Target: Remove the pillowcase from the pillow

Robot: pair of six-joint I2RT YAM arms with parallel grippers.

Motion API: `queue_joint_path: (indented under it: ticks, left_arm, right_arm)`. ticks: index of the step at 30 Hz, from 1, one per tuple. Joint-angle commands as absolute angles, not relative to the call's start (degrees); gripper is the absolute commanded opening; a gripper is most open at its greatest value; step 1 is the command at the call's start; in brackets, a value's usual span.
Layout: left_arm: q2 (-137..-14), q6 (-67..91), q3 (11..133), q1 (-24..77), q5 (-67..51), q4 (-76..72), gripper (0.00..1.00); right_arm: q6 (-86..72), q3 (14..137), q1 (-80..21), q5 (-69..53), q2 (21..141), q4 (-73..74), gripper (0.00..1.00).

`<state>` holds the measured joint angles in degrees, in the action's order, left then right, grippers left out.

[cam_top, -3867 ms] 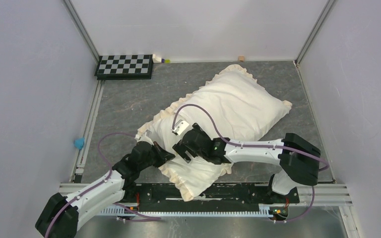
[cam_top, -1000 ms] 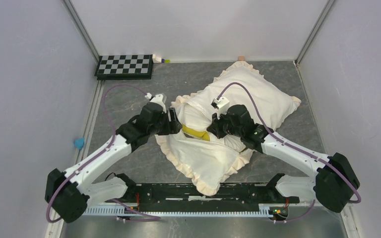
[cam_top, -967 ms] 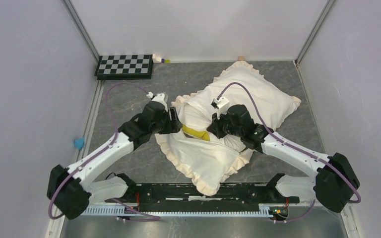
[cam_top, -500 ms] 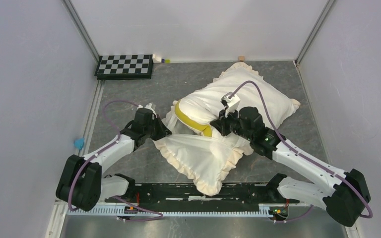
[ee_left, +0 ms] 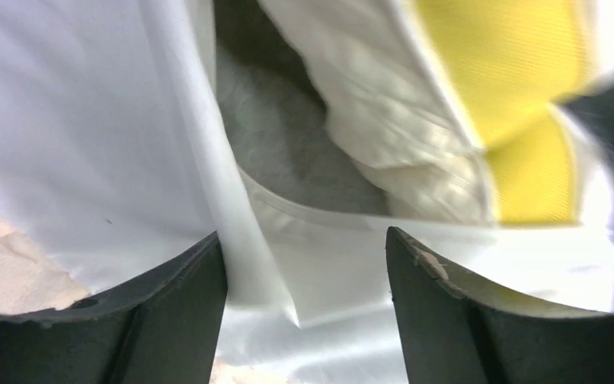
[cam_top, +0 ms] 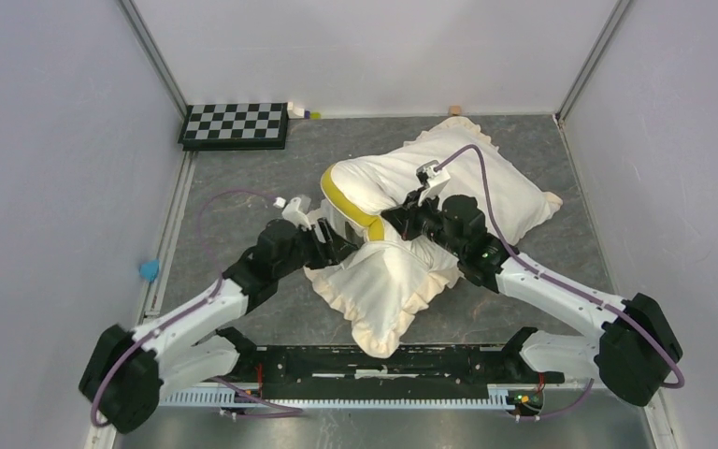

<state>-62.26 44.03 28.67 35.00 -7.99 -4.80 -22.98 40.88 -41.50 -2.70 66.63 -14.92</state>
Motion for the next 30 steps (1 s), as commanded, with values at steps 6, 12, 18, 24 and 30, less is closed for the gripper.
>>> queue_joint_path:
  ticks: [6, 12, 18, 24, 30]
  left_arm:
    - [-38.2, 50.2, 22.3, 36.3, -8.3, -2.8, 0.84]
    - [-38.5, 55.6, 22.6, 40.4, -14.4, -5.9, 0.95]
    - [-43.7, 40.6, 31.9, 52.5, -2.9, 9.7, 1.00]
    - [-48.3, 37.8, 33.2, 60.7, 2.5, 10.5, 0.96]
    - [-55.6, 38.7, 28.4, 62.0, -4.3, 0.7, 0.81]
  right_arm:
    - [-24.9, 42.0, -41.3, -0.4, 70.2, -30.1, 0.00]
    - [-25.2, 42.5, -41.3, -1.2, 71.4, -31.9, 0.00]
    - [-25.9, 45.3, -41.3, -2.3, 73.6, -30.4, 0.00]
    - [-26.1, 47.3, -41.3, -2.6, 75.1, -28.3, 0.00]
    - [-26.0, 48.7, -41.3, -2.1, 75.6, -27.7, 0.00]
